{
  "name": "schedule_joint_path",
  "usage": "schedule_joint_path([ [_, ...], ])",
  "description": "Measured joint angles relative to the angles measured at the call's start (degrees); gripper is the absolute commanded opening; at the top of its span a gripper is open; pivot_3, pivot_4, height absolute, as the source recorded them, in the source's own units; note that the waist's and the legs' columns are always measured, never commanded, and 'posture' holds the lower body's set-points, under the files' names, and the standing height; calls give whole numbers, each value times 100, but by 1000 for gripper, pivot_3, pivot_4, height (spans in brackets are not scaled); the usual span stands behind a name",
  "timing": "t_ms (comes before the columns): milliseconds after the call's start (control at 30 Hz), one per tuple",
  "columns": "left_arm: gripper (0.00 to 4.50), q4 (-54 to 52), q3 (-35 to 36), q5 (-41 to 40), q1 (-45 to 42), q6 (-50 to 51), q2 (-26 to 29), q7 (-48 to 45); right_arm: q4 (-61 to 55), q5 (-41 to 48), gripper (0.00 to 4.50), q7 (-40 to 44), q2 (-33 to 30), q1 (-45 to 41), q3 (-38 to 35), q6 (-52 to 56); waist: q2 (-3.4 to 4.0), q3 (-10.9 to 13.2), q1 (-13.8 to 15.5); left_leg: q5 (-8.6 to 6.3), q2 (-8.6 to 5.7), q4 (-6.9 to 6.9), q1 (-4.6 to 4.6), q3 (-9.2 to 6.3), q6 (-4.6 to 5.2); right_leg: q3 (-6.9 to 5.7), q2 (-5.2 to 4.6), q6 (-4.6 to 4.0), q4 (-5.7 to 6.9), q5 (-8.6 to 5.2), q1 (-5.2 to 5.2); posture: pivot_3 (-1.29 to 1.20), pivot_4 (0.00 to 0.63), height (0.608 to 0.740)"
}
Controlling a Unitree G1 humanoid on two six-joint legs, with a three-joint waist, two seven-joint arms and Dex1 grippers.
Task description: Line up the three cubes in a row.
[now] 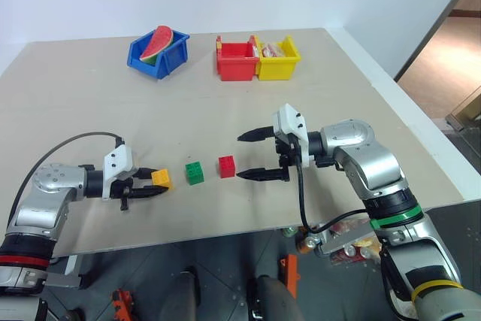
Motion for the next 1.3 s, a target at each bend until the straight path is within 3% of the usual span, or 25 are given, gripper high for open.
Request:
schedule_joint_path([
  [200,1320,95,-53,77,-57,-176,0,-36,-15,-19,4500,-17,-22,17,0,8,0,0,0,0,1,0,0,1,0,1,-1,0,0,3,-2,0,150,740],
  [267,2375,141,-71,115,-97,-246,0,-90,-15,-19,4500,-18,-22,18,0,11,0,0,0,0,0,0,0,2,0,1,-1,0,0,3,-2,0,150,740],
  [500,4410,278,-184,250,-185,-254,90,-142,-13,-14,4500,-40,-18,18,-1,48,-1,-1,0,3,2,0,-4,9,4,8,1,1,0,4,-6,0,150,740],
  [733,4410,-548,23,-68,-179,300,556,-254,-22,81,4500,-86,11,16,-24,148,-1,-1,-2,1,5,0,-9,9,2,8,3,1,1,5,-11,0,150,740],
  [900,4410,-1385,617,-1022,-701,1931,812,131,-164,420,4500,-260,27,-166,-330,471,-3,1,5,2,4,6,-9,8,2,6,2,5,2,7,-8,0,150,740],
  [1000,4410,-940,963,-860,-1400,1989,516,1264,49,503,4500,-606,144,-482,-609,506,-6,-1,-2,5,4,19,-6,7,8,9,7,15,2,17,0,0,150,740],
  [1067,4410,-629,1102,-644,-1429,1842,128,1954,608,350,4500,-1005,305,-557,-792,234,-3,-3,-5,7,3,22,20,14,11,17,6,17,1,17,25,0,150,740],
  [1300,4410,-404,1072,64,-710,1354,-715,3474,1877,-176,4500,-1643,578,-577,-856,-671,-7,-2,-1,11,4,22,-13,16,18,23,13,48,3,38,-6,0,150,740],
])
